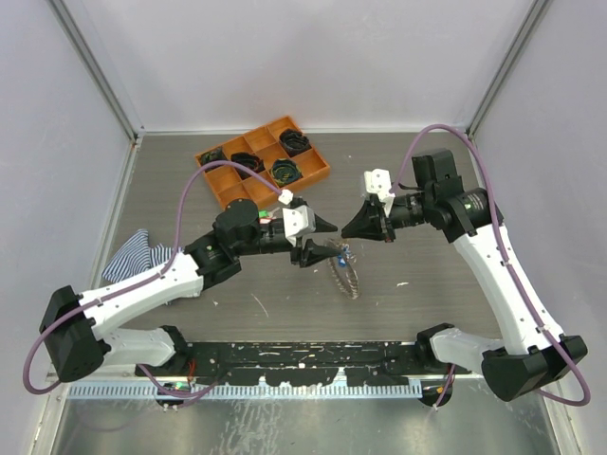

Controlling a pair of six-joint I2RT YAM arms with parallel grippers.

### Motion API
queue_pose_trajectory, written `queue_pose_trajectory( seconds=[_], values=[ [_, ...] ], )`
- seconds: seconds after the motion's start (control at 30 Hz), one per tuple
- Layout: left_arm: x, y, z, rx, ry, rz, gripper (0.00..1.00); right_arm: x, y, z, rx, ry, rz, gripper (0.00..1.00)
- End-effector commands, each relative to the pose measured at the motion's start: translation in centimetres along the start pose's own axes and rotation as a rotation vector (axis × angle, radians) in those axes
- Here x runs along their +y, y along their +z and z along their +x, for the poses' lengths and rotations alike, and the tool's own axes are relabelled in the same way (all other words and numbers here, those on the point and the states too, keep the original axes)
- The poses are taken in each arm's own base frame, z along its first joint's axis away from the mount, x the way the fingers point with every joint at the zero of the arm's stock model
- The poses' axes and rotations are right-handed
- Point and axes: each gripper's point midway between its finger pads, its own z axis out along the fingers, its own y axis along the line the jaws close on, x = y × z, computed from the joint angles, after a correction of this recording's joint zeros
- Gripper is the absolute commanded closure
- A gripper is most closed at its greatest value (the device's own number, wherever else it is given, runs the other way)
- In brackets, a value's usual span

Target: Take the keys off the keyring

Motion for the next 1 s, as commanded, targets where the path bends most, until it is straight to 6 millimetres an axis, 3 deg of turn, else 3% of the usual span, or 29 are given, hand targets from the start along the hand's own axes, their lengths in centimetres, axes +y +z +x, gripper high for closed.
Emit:
queue_pose_trajectory(
  seconds=[0.0, 0.37, 0.5, 0.67, 0.97],
  values=[
    [1.0, 0.0, -2.4, -0.098, -0.016, -0.069, 0.49, 0.2, -0.2, -1.9, -0.067, -0.047, -0.011, 0.99],
    [1.4, 0.0, -2.5, -0.117, -0.034, -0.101, 0.52, 0.3, 0.5, -1.4, -0.081, -0.024, -0.034, 0.99],
    [1.2, 0.6, -2.1, -0.112, -0.040, -0.075, 0.55, 0.1, 0.8, -1.3, -0.081, -0.013, -0.037, 0.99],
    [1.2, 1.4, -1.7, -0.101, -0.049, -0.051, 0.68, -0.1, 1.3, -1.3, -0.082, 0.001, -0.040, 0.99],
    [1.0, 1.4, -1.8, -0.102, -0.047, -0.039, 0.71, -0.2, 1.5, -1.2, -0.077, 0.004, -0.033, 0.99]
  ],
)
